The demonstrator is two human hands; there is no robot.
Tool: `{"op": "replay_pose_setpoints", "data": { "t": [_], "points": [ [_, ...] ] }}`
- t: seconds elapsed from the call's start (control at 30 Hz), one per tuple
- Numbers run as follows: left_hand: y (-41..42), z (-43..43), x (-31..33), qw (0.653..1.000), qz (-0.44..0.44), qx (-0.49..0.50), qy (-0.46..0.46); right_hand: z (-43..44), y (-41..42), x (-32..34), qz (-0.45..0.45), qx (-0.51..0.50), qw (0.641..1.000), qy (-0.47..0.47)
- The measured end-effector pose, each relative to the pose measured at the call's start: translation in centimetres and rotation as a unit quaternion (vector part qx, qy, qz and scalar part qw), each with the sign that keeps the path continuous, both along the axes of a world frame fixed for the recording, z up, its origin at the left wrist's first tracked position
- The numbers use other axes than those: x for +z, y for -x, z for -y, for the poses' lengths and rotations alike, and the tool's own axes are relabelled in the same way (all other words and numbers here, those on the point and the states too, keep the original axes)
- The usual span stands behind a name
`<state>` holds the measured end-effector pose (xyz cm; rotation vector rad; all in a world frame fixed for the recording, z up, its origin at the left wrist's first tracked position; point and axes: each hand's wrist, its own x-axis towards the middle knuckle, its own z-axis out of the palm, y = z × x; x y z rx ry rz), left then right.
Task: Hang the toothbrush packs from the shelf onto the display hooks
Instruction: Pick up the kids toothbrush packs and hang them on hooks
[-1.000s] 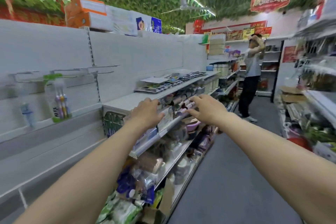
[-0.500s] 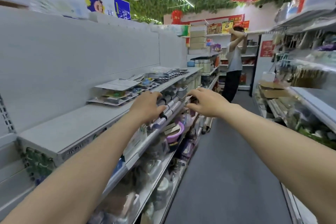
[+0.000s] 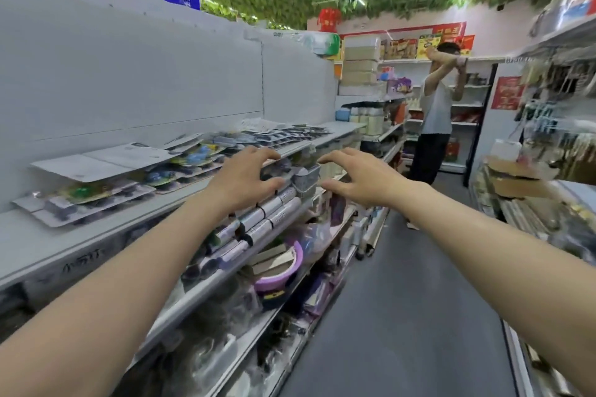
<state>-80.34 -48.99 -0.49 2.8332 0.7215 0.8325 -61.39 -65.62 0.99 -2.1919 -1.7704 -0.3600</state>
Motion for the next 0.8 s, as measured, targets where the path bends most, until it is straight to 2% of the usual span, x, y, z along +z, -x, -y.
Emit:
{"op": "replay_pose_setpoints", "data": {
  "t": [0.4, 0.6, 0.8],
  "points": [
    [-20.1, -8.9, 1.4, 0.999, -0.017, 0.04, -0.024, -10.9, -22.1, 0.5, 0.032, 0.036, 0.999, -0.024],
    [-30.0, -16.2, 1.4, 0.998, -0.001, 0.057, -0.029, -19.7, -32.4, 0.7, 0.046, 0.042, 0.998, -0.025],
    [-40.6, -25.0, 3.7, 0.996, 0.022, 0.082, -0.032, -28.9, -42.5, 3.7, 0.059, 0.067, 0.996, -0.027]
  ]
}}
